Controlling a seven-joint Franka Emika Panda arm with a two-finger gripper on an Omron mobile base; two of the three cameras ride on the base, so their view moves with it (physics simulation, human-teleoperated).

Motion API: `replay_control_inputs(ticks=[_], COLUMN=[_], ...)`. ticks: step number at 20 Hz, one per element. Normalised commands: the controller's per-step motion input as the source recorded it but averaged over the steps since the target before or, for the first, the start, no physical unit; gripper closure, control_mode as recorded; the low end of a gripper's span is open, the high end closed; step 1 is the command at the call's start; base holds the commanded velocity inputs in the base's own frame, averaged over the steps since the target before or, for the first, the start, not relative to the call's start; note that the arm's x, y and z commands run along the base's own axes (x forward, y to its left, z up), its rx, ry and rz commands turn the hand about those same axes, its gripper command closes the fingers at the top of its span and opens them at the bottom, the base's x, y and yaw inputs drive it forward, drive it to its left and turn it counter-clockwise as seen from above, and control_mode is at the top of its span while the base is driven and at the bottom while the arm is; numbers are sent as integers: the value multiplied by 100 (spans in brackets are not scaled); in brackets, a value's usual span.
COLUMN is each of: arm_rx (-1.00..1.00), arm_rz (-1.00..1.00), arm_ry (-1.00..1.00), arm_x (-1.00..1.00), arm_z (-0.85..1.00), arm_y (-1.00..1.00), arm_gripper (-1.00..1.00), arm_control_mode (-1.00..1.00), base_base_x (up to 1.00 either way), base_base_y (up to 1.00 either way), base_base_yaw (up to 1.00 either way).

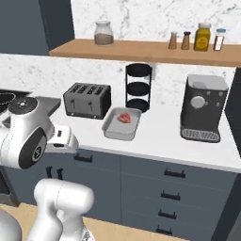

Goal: Place one bell pepper and one steak in each tupperware on the nearby counter, to pack two identical lunches.

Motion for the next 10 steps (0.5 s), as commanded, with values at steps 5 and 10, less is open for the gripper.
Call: replay_control_inputs(ticks=[5, 10], arm_rx=[0, 0], arm_rz=[0, 0], arm_ry=[0, 0], arm_x=[0, 0], arm_z=[0, 0], arm_y=[0, 0], arm_gripper=[-100, -100], arm_control_mode=[100, 100], base_base_x=[-56, -55], base_base_y=[-100, -98], base_base_yaw=[0, 0])
